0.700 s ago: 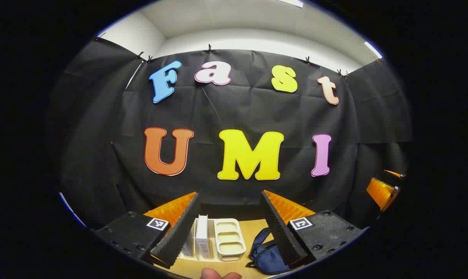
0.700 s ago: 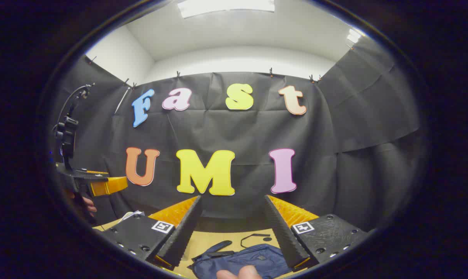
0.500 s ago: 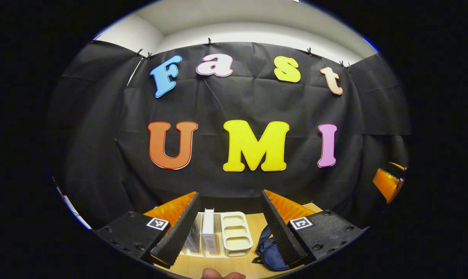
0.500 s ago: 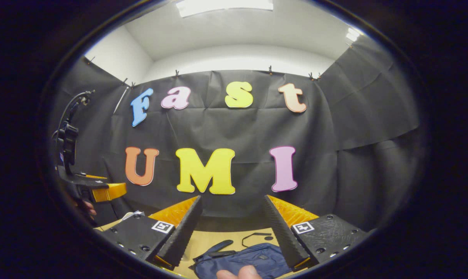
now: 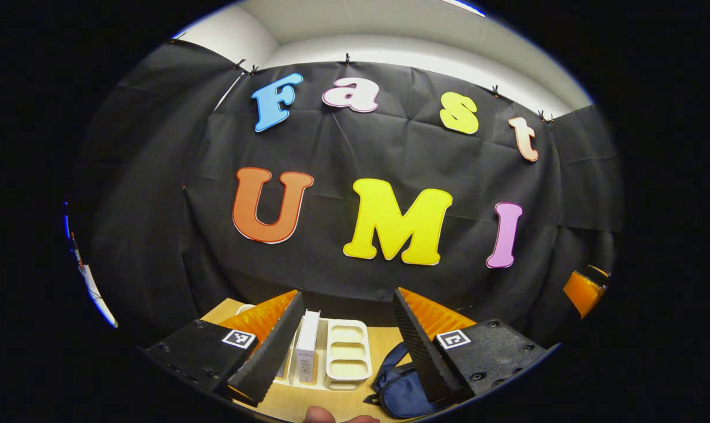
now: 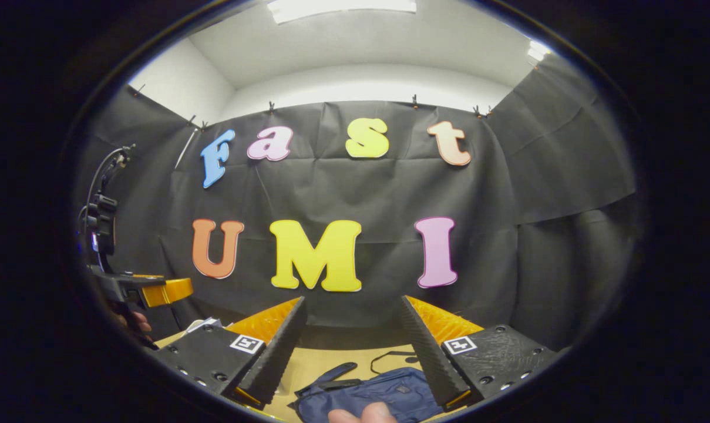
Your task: Open the schoolbag, grab two books from the bookshelf and put them into the schoolbag.
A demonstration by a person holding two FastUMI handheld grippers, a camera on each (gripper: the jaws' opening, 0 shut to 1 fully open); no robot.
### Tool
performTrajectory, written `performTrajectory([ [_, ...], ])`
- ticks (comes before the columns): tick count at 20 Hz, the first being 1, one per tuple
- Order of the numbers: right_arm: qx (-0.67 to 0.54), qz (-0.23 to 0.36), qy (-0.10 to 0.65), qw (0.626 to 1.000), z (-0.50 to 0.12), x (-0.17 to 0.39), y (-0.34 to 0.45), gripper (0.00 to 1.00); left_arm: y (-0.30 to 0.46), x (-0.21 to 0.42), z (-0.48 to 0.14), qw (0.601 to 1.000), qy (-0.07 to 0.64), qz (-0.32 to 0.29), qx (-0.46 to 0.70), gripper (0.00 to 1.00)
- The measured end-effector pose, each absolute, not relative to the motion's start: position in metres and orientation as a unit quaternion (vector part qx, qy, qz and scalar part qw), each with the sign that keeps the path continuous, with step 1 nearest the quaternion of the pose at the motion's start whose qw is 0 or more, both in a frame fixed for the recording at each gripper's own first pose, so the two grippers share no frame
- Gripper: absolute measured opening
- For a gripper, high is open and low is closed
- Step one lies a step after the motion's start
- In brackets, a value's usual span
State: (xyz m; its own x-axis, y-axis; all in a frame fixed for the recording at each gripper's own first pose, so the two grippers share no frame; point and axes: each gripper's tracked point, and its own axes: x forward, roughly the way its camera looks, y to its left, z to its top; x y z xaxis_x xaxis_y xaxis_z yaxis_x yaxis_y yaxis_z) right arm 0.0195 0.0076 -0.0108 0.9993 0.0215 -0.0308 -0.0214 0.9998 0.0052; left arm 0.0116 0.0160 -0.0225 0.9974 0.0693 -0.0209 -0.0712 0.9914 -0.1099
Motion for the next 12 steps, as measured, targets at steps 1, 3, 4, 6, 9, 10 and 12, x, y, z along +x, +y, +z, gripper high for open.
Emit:
performTrajectory([
  [1, 0.003, 0.011, 0.017, 1.000, -0.012, 0.020, 0.008, 0.95, 0.016, 0.012, -0.018, 0.998, -0.002, 0.037, -0.053, 0.95],
  [3, 0.003, 0.010, 0.018, 1.000, -0.013, 0.022, 0.008, 0.95, 0.017, 0.013, -0.010, 0.997, -0.022, 0.047, -0.052, 0.95],
  [4, 0.003, 0.010, 0.018, 1.000, -0.013, 0.024, 0.008, 0.95, 0.014, 0.014, -0.009, 0.997, -0.028, 0.045, -0.051, 0.95],
  [6, 0.000, 0.010, 0.019, 1.000, -0.018, 0.026, 0.006, 0.95, 0.006, 0.013, -0.002, 0.998, -0.041, 0.030, -0.038, 0.95],
  [9, -0.006, 0.018, 0.046, 0.999, -0.043, 0.026, 0.009, 0.95, 0.012, 0.008, 0.004, 0.997, -0.069, 0.042, 0.019, 0.94],
  [10, -0.011, 0.021, 0.058, 0.998, -0.054, 0.026, 0.010, 0.95, 0.010, 0.003, 0.006, 0.995, -0.080, 0.045, 0.035, 0.96],
  [12, -0.018, 0.031, 0.089, 0.995, -0.079, 0.022, 0.018, 0.95, 0.008, -0.005, 0.004, 0.993, -0.093, 0.044, 0.054, 1.00],
])
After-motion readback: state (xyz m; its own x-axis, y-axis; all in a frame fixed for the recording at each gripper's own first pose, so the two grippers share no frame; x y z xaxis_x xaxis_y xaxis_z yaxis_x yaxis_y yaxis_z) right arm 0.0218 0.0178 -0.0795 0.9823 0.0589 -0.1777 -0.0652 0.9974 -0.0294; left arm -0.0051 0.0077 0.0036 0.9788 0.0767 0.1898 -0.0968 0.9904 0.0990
